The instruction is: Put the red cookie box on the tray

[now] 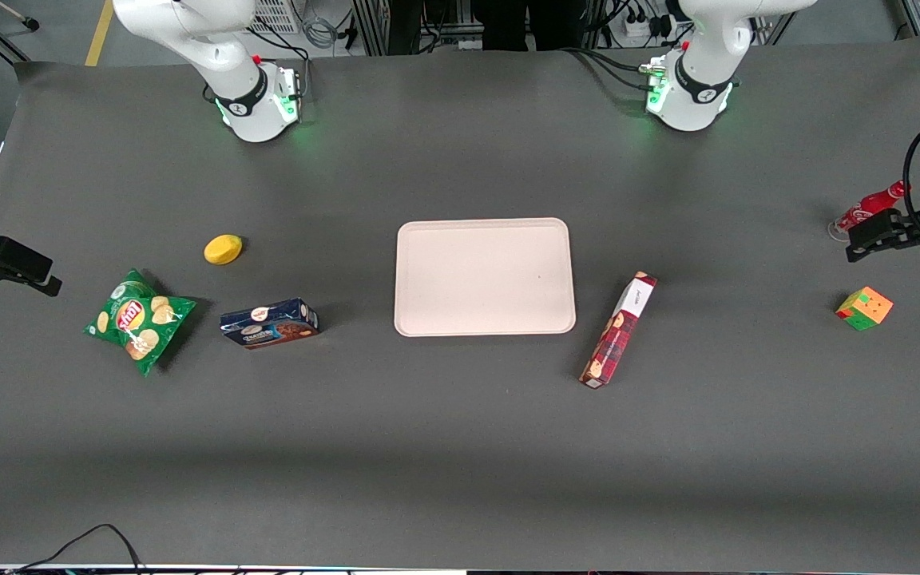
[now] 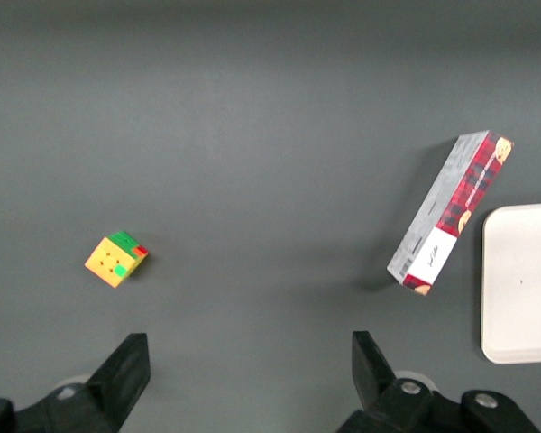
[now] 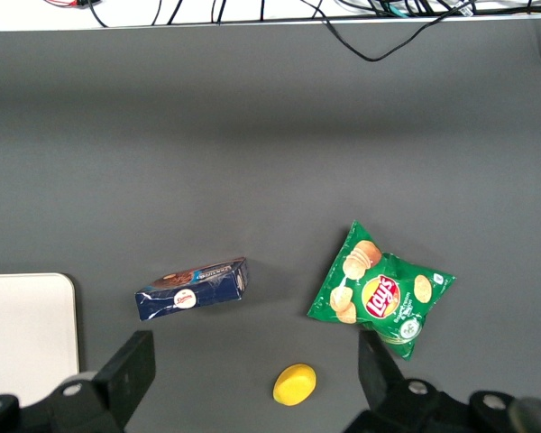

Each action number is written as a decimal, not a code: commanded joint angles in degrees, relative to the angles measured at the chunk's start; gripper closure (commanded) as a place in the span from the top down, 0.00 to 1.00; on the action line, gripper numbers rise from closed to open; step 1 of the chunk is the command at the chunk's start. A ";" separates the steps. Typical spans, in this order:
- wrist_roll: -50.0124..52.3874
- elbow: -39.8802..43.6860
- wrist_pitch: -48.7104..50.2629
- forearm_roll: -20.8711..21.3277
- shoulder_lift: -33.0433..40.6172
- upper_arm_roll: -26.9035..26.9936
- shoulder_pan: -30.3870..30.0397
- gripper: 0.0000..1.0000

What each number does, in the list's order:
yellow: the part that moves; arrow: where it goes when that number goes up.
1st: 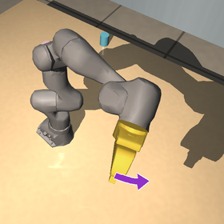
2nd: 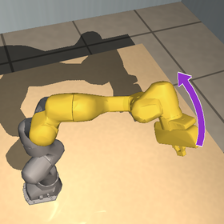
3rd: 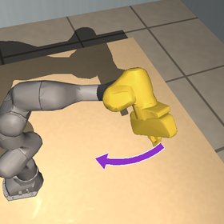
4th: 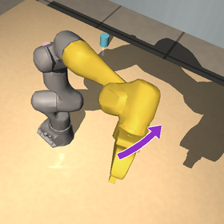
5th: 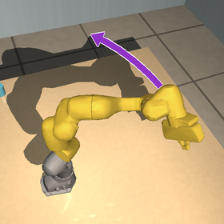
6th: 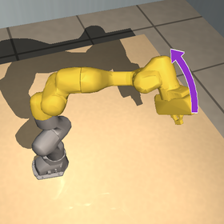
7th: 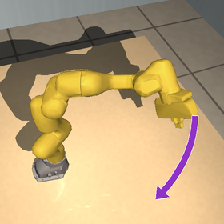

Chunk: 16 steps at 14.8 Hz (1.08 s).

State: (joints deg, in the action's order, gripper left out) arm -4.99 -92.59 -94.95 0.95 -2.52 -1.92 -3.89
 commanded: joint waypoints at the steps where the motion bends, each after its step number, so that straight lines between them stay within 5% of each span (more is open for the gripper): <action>1: -0.73 1.01 2.75 0.72 -0.82 -0.45 3.61 1.00; 11: -0.64 0.83 7.50 0.63 -1.79 -13.28 4.94 1.00; 16: 1.46 -6.97 -1.78 -0.07 -1.35 -16.97 5.12 1.00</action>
State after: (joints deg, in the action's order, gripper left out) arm -5.33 -94.13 -90.32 0.89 -4.32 -16.66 1.18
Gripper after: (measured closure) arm 0.000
